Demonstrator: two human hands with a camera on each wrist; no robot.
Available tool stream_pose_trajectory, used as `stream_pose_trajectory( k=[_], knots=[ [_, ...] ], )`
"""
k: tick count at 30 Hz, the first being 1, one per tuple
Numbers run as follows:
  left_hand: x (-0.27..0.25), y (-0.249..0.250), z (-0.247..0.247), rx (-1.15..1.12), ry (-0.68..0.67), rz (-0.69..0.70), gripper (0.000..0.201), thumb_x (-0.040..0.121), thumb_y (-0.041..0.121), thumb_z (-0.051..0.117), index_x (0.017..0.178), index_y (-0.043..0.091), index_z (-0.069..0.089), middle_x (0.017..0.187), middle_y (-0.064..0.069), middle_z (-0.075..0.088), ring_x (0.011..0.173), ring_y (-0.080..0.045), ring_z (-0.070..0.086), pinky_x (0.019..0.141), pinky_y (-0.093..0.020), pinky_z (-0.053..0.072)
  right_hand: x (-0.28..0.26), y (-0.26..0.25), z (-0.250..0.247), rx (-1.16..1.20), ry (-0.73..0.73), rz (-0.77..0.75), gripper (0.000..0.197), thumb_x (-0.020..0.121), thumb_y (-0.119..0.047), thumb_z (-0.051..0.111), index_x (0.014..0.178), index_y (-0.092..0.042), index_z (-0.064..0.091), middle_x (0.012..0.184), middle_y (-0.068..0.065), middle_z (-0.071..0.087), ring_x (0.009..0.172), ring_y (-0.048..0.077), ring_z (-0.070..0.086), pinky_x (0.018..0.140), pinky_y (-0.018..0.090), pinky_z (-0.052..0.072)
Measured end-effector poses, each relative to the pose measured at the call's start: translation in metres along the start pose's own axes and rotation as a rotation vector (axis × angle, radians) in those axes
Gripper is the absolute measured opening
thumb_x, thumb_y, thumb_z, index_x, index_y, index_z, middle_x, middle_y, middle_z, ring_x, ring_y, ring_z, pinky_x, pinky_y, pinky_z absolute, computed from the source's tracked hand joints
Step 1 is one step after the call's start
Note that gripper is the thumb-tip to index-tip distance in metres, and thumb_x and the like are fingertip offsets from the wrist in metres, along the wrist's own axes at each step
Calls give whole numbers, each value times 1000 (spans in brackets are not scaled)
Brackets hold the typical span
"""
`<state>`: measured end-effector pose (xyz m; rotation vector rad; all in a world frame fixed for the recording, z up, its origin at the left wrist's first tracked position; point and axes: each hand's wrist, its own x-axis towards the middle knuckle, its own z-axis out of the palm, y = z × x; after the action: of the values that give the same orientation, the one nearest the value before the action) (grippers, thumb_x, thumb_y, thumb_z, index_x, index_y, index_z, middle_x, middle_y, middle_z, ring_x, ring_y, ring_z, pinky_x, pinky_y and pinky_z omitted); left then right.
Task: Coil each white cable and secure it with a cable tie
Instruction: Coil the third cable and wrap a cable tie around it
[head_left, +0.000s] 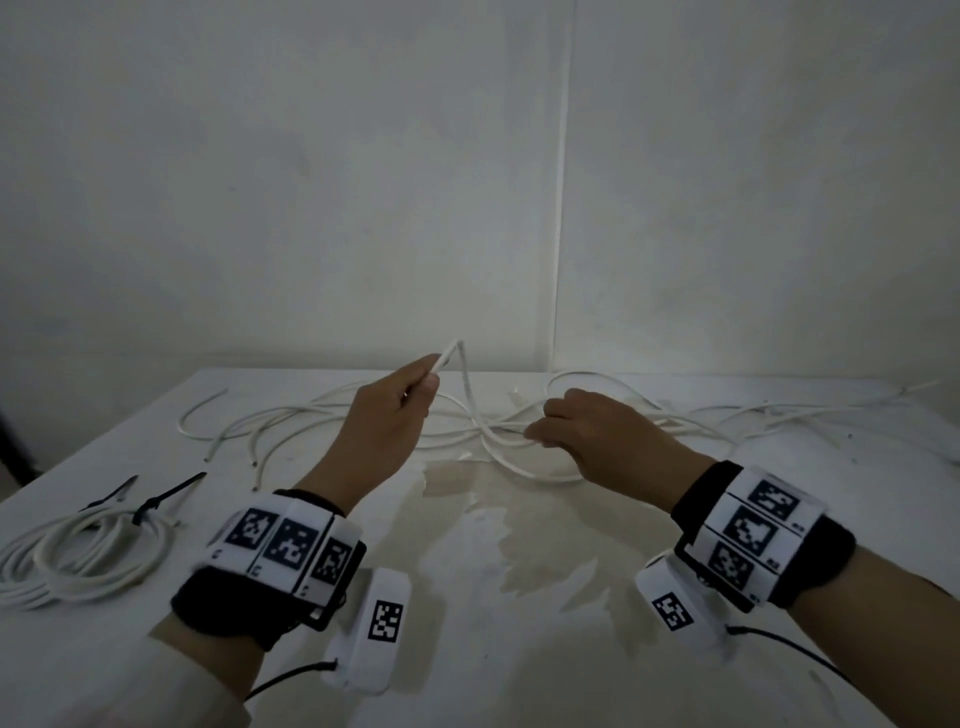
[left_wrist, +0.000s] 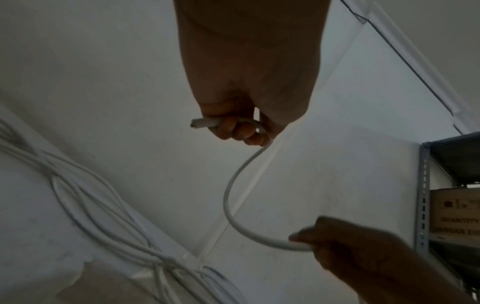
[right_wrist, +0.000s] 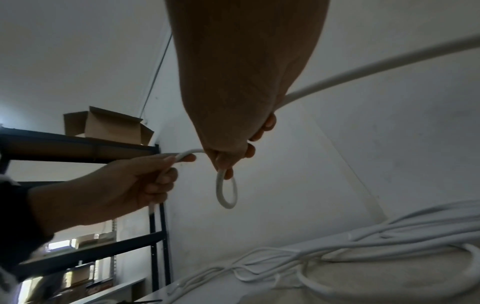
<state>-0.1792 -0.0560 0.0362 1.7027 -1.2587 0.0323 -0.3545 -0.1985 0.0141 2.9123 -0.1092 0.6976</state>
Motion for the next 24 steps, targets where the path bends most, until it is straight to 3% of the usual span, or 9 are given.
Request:
stream_pose_trajectory(
  k=[1,3,7,9,11,12,15,18,24],
  knots=[
    [0,2,3,-9,-23,-2,29,97,17,41,120,17,59,63,8,47,51,12,46,52,-5,35,2,-4,-2,34,35,-28,10,79,-4,57,78,-10,65,66,4,59,57,20,50,45,25,40],
    [-2,5,9,-12,-71,-11,27,97,15,42,115,18,62,66,9,48,51,9,46,53,-6,35,8,-12,-6,68,100,-56,21,85,-15,43,76,-10,61,68,4,59,62,16,42,52,26,34],
    [-9,7,22,-47,-210,-35,25,97,14,41,96,16,66,77,10,60,57,1,49,59,-12,37,20,-20,-9,127,197,-41,27,88,-19,43,76,-5,62,74,10,55,63,19,43,56,30,32],
    [-14,9,28,-101,-262,-26,31,96,22,39,85,15,67,80,0,66,62,-7,52,63,-18,38,24,-19,-10,210,229,15,30,88,-22,43,78,-2,64,74,11,54,64,16,42,58,30,34],
    [-15,11,31,-153,-256,-42,41,89,37,34,75,15,65,80,-14,65,70,-25,54,64,-25,38,26,-15,-11,286,263,82,28,88,-23,45,80,-2,63,75,10,55,68,12,41,60,29,36],
    [-15,13,31,-177,-252,-61,46,89,43,34,74,13,65,78,-15,64,69,-28,52,65,-28,38,26,-12,-11,312,272,115,25,88,-23,47,81,-3,61,76,8,55,69,11,41,61,28,36],
    [-12,16,31,-187,-283,-84,37,97,37,39,76,16,63,66,5,58,67,-17,48,61,-21,35,29,-8,-12,354,255,173,19,88,-19,53,80,-3,61,76,4,55,69,10,44,61,20,33],
    [-10,15,31,-221,-298,-103,28,98,27,39,84,18,62,66,7,50,66,-11,44,55,-11,32,36,-9,-18,419,154,280,14,91,-13,54,84,-3,62,80,-4,52,72,12,46,63,14,33],
    [-7,14,20,-306,-269,-124,33,98,27,36,80,23,63,62,7,43,51,5,41,53,-7,32,38,-20,-20,524,15,384,22,97,-22,43,95,-15,63,89,-4,58,81,16,53,75,32,40]
  ],
)
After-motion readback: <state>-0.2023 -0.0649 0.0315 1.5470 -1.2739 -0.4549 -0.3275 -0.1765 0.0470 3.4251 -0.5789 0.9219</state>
